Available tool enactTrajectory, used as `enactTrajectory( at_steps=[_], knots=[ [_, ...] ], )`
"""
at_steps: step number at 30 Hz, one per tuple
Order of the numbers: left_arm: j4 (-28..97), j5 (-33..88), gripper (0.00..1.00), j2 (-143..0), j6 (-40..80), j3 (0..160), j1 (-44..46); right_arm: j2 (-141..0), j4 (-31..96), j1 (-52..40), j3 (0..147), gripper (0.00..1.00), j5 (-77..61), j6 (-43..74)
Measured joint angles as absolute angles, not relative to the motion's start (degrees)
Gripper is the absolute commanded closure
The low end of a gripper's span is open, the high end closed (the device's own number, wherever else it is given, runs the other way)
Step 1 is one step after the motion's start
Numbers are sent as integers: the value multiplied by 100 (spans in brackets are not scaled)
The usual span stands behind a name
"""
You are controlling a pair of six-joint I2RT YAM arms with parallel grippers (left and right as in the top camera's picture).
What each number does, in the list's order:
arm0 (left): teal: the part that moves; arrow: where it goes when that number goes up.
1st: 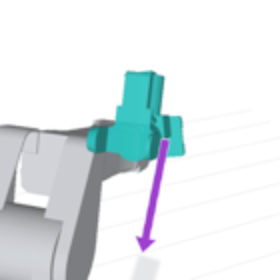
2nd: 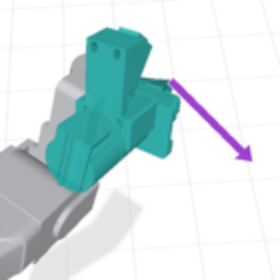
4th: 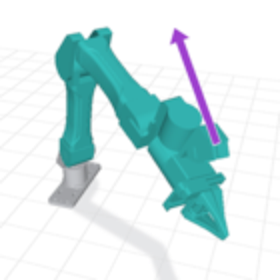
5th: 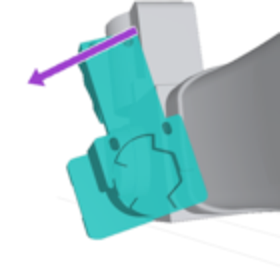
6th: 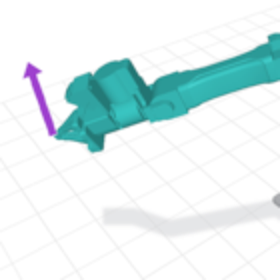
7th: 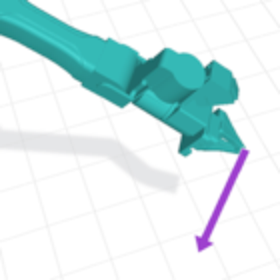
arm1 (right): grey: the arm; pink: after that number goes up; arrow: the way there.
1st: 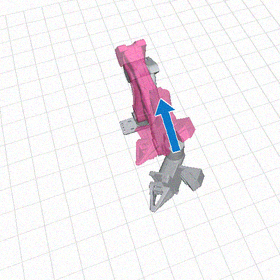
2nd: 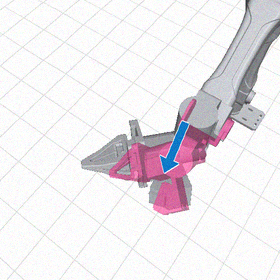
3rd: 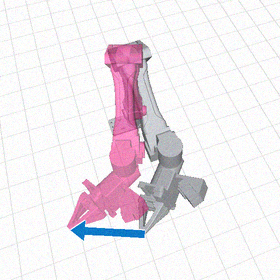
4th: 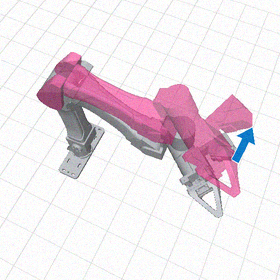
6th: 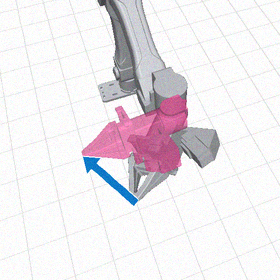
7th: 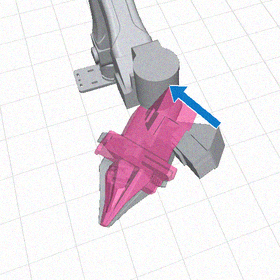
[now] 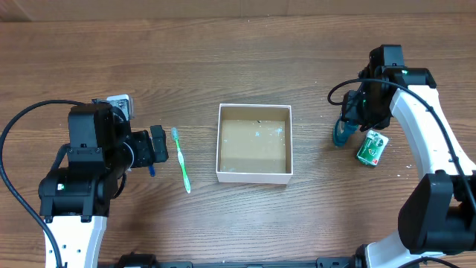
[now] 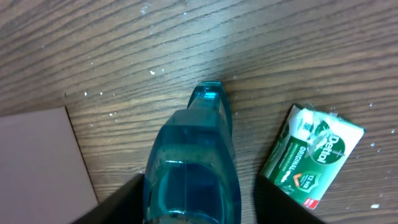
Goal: Pack container
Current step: 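Grasp the teal Listerine bottle upright with the right gripper, then carry the bottle left and lower it into the box, release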
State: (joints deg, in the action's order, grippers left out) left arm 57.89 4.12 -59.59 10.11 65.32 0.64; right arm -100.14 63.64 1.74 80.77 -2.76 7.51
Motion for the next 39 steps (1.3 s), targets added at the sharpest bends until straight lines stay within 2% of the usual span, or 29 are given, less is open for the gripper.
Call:
enactTrajectory(
  at_steps=[3,6,11,14,18,20,24,27,39],
  knots=[
    [5789,412,0,-5961,1011,6532,64,-10014,6359,174,8077,64,-274,735],
    [5791,412,0,-5966,1011,6532,64,-10014,6351,174,8077,78,-261,746],
    [5787,412,0,-5966,1011,6532,64,-10014,6412,172,8117,82,-261,768],
    [5795,412,0,-5966,1011,6532,64,-9974,6984,16,8562,88,-231,836],
    [5811,412,0,-5970,1011,6536,64,-9520,7937,-858,9878,89,-84,943],
    [5813,412,0,-5970,1011,6541,64,-9179,8359,-1737,10759,89,25,1188],
    [5839,412,0,-5970,1011,6541,64,-9144,8272,-3020,10971,89,130,1734],
    [5848,412,0,-5972,1011,6541,64,-9389,8003,-3590,10971,88,259,2244],
    [5918,412,0,-5972,1011,6541,64,-11456,7332,-3835,10971,89,281,3131]
  ],
)
